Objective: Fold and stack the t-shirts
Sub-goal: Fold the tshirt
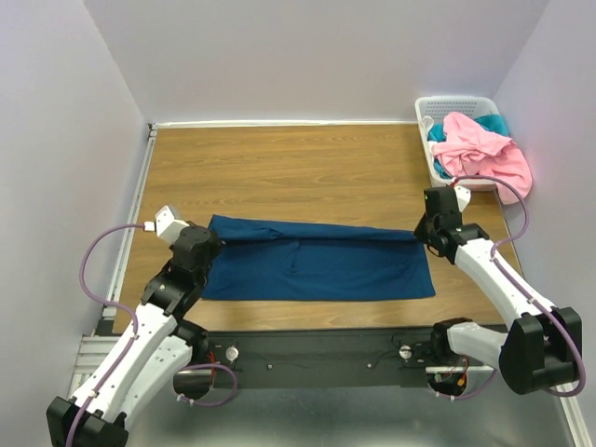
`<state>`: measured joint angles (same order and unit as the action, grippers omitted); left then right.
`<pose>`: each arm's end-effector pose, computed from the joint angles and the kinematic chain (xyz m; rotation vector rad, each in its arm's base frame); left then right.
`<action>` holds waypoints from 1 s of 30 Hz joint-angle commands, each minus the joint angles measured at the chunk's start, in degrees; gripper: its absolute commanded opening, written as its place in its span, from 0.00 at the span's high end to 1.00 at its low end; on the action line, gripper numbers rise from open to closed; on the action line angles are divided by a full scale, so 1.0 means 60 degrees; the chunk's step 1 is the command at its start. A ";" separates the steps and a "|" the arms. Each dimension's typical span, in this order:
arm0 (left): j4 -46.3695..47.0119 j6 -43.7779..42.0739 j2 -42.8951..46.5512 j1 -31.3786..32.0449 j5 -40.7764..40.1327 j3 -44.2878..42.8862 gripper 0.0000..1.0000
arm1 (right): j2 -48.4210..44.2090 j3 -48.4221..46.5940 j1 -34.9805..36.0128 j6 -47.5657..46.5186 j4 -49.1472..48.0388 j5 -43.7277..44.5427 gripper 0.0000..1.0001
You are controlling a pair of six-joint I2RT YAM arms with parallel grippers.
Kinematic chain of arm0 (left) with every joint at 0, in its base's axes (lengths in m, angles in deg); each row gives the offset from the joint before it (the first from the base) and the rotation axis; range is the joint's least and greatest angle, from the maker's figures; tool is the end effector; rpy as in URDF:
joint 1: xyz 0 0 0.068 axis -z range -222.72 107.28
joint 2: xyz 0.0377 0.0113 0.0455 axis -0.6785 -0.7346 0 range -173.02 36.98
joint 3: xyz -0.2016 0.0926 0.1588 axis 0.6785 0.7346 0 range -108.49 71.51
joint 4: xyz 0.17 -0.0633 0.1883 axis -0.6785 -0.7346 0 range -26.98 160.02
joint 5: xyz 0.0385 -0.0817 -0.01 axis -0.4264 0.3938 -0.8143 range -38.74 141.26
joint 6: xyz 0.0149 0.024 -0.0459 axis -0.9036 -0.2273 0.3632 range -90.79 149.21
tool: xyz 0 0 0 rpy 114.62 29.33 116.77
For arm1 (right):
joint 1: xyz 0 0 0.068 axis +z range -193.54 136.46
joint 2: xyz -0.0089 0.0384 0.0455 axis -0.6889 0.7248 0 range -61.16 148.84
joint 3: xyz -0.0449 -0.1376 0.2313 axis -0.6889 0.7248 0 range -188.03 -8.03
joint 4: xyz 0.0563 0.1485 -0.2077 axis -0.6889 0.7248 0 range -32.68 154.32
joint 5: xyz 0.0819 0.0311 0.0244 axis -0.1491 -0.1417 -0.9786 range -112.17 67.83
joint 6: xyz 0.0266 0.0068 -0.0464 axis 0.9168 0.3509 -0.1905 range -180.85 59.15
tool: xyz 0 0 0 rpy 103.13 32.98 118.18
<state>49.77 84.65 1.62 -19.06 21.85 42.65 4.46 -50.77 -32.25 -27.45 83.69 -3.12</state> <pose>0.1432 -0.0436 0.2509 -0.8443 1.8049 -0.3735 0.2282 0.0339 0.2324 0.5981 2.2926 -0.0329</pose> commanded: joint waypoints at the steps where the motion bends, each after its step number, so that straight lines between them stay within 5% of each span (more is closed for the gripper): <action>1: -0.0916 0.0808 0.0325 0.0026 -0.0621 0.0108 1.00 | -0.0346 0.0224 0.0023 0.0203 0.0483 0.0605 0.99; 14: -0.1942 0.2052 0.0151 0.0026 -0.0167 0.0445 1.00 | -0.0464 0.1264 0.0037 0.0745 0.0483 0.0223 0.92; 16: -0.2015 0.2142 0.0077 0.0026 -0.0065 0.0416 1.00 | -0.0508 0.1410 0.0037 0.0848 0.0483 0.0166 0.85; 17: -0.2016 0.2156 0.0019 0.0026 -0.0035 0.0401 0.76 | -0.0537 0.1541 0.0037 0.0891 0.0497 0.0122 0.72; 18: -0.2175 0.2330 0.0004 0.0026 -0.0006 0.0343 0.64 | -0.0653 0.1600 0.0023 0.0921 0.0512 0.0078 0.66; 19: -0.2293 0.2419 0.0004 0.0012 0.0009 0.0299 0.36 | -0.0712 0.1630 0.0023 0.0892 0.0541 0.0077 0.58; 21: -0.2556 0.2581 0.0062 0.0026 -0.0079 0.0124 0.13 | -0.0946 0.1616 0.0023 0.0761 0.0629 0.0019 0.31; 22: -0.2616 0.2625 0.0178 0.0026 -0.0166 0.0065 0.02 | -0.1034 0.1543 0.0023 0.0702 0.0658 -0.0097 0.25; 26: -0.2457 0.2292 0.0471 0.0026 -0.0416 -0.0272 0.02 | -0.1503 0.0754 0.0037 0.0001 0.0586 -0.1253 0.00; 30: -0.0384 0.0901 0.0283 0.0012 0.0342 -0.0259 0.02 | -0.1709 0.0371 0.0023 -0.0937 -0.0654 -0.4032 0.00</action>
<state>36.91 96.86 3.72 -19.06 22.18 42.23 -4.43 -45.35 -32.25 -27.20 86.56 -11.93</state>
